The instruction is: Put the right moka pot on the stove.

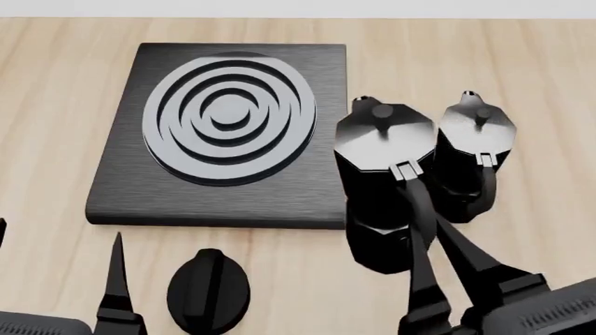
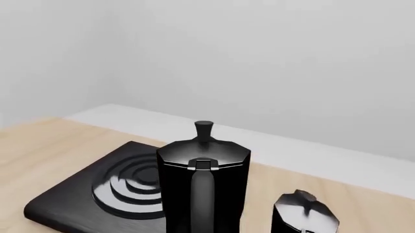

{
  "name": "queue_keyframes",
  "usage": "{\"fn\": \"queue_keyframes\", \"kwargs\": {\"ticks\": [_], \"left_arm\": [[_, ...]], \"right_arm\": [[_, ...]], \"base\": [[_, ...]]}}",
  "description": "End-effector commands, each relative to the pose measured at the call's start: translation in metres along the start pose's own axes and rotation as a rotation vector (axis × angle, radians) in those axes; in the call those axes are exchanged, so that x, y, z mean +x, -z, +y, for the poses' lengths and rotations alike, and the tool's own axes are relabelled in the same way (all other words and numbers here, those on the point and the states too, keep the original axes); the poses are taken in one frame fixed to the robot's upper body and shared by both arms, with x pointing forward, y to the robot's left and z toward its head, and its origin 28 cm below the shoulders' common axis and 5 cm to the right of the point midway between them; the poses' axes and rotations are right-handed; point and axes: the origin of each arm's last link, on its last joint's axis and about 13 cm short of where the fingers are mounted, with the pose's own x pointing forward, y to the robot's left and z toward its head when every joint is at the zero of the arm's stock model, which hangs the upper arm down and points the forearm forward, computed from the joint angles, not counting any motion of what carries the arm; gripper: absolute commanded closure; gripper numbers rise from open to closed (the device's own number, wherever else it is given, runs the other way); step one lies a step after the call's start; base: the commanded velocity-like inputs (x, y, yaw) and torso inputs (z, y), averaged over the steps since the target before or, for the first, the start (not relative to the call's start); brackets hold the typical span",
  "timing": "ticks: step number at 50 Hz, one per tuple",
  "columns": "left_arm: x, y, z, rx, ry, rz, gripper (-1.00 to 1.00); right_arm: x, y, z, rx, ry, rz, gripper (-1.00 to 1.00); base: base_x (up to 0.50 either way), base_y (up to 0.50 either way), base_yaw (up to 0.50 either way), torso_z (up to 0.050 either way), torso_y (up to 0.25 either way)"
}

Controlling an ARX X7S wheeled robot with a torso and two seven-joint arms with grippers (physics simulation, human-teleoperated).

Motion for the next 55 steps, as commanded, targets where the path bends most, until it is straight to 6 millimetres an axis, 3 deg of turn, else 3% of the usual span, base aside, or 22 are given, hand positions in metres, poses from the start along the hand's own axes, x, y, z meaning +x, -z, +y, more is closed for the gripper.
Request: {"fn": "queue_keyframes", "kwargs": {"ticks": [1,33,37,55], "left_arm": [[0.000,0.000,0.000,-0.004,0.002,-0.003,-1.00],[-0.002,-0.001,0.001,-0.012,0.002,-0.006,-1.00],[-0.001,-0.001,0.001,-0.013,0.004,-0.006,-1.00],[-0.003,0.000,0.000,-0.012,0.010,-0.009,-1.00]], "right_arm": [[0.023,-0.008,0.004,-0.031,-0.042,-0.042,1.00],[0.068,-0.014,0.015,-0.025,-0.126,-0.052,1.00],[0.077,-0.027,0.015,-0.024,-0.137,-0.051,1.00],[0.107,-0.025,0.024,-0.028,-0.172,-0.049,1.00]], "base": [[0.00,0.00,0.00,0.000,0.010],[0.00,0.00,0.00,0.000,0.001],[0.00,0.00,0.00,0.000,0.003],[0.00,0.00,0.00,0.001,0.001]]}}
